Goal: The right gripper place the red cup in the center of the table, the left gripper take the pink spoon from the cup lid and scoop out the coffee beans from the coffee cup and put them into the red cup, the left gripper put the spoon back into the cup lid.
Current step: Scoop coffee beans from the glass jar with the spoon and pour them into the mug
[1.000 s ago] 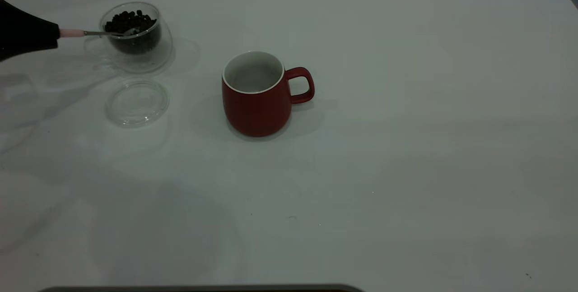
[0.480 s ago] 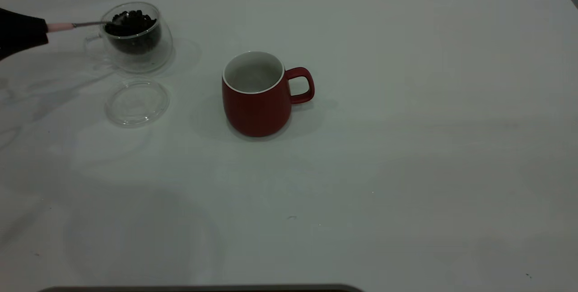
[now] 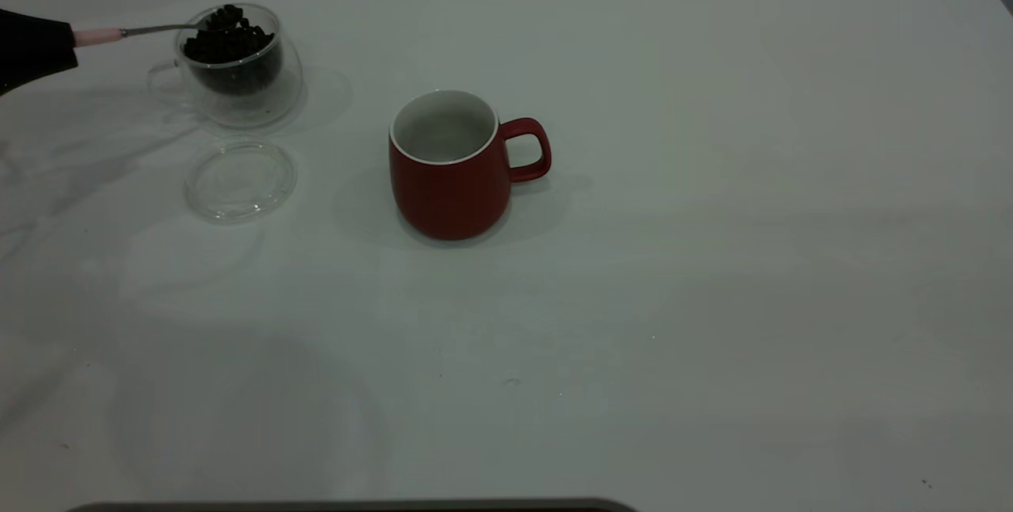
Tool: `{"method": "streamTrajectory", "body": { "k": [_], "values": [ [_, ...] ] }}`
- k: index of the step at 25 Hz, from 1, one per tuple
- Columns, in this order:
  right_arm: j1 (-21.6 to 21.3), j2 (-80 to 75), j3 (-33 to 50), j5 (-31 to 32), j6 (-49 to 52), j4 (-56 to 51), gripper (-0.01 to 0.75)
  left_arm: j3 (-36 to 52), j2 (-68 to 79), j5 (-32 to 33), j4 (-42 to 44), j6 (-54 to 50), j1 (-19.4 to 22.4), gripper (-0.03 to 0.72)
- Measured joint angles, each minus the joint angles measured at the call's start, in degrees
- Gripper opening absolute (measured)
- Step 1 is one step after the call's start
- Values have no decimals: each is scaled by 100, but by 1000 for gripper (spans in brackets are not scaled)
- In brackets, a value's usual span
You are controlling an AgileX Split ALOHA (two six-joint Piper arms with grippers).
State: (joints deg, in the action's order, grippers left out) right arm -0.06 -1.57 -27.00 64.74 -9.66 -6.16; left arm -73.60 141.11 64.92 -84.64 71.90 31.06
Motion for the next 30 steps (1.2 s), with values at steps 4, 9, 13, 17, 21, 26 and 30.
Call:
{"method": "streamTrajectory", "body": {
  "k": [4, 9, 13, 17, 21, 26, 30],
  "values": [
    [0, 0, 0, 0, 0, 0, 591, 0, 0, 0, 118, -19, 5, 125],
    [0, 0, 0, 0, 0, 0, 591, 0, 0, 5, 379, -161, 5, 125],
    [0, 0, 0, 0, 0, 0, 591, 0, -84, 5, 613, -251, -14, 125],
    [0, 0, 0, 0, 0, 0, 591, 0, -193, 23, 643, -298, -174, 125],
    [0, 0, 0, 0, 0, 0, 591, 0, -207, 23, 675, -303, -450, 125],
    [0, 0, 0, 0, 0, 0, 591, 0, -207, 23, 699, -309, -842, 125],
    [0, 0, 0, 0, 0, 0, 591, 0, -212, 23, 699, -314, -1140, 125]
  ]
}}
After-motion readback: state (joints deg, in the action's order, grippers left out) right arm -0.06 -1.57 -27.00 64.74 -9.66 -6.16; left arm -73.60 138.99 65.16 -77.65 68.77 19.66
